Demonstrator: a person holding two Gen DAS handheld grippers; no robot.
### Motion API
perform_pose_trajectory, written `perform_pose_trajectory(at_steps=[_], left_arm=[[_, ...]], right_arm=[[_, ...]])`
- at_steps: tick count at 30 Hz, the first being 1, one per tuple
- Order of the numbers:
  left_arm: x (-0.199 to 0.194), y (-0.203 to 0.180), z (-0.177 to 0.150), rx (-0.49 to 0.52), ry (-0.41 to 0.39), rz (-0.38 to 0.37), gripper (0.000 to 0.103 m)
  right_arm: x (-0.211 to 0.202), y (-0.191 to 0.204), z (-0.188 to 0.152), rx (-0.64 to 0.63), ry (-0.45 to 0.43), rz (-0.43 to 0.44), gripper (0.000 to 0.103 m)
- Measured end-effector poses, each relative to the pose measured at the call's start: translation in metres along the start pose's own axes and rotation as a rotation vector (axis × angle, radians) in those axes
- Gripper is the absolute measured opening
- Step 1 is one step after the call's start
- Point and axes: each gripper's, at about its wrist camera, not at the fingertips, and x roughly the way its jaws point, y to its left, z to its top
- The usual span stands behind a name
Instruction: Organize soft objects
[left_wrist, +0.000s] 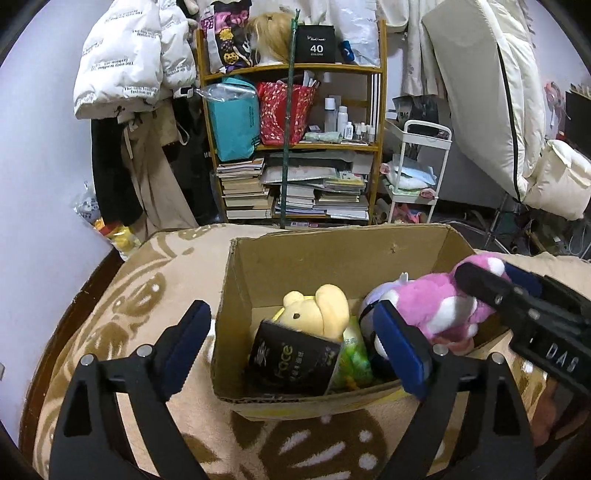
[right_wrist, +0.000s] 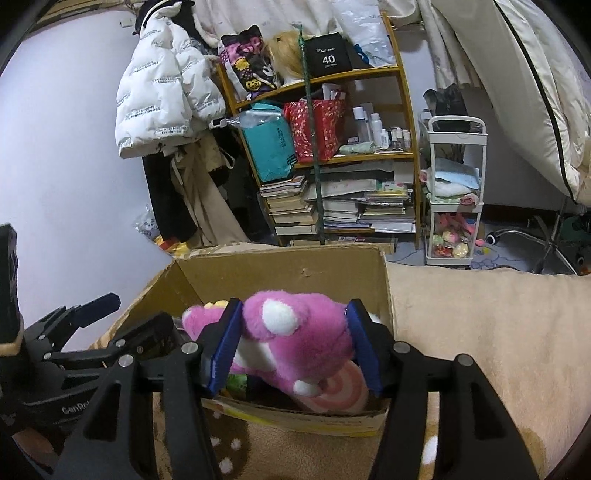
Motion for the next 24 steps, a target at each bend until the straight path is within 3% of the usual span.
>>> perform_pose_trajectory(at_steps=[6,8,12,15,19,24], left_arm=[[-0.009,0.003,-0.005,-0.007,0.016,0.025,0.092],[-0.015,0.006,-0.007,-0.02,0.02,0.026,0.092],[-0.032,0.009,-0.011,-0.022,0.002,0.05,0.092],[-0.045,0.011,-0.014,-0.027,-0.011,0.058,0.093],[-0.066,0.013,-0.018,-0.035,-0.034,0.072,0.097],[-0.094,0.013,-0.022,-0.013,-0.08,0.094,0.099]], right_arm=[[-0.018,0.001,0.007,-0.028,-0.038,-0.021,0.065],[-0.028,0.005,0.01,-0.074,-0.059,-0.037,0.074],[-0.046,0.008,0.013,-0.087,-0.082,-0.028,0.078],[-0.055,0.01,0.013,-0.085,-0.086,-0.033,0.089],[-0.068,0.015,0.011,-0.104,-0.088,-0.033,0.091],[-0.087,0.019,0.01,-0.115,-0.106,-0.03,0.102]])
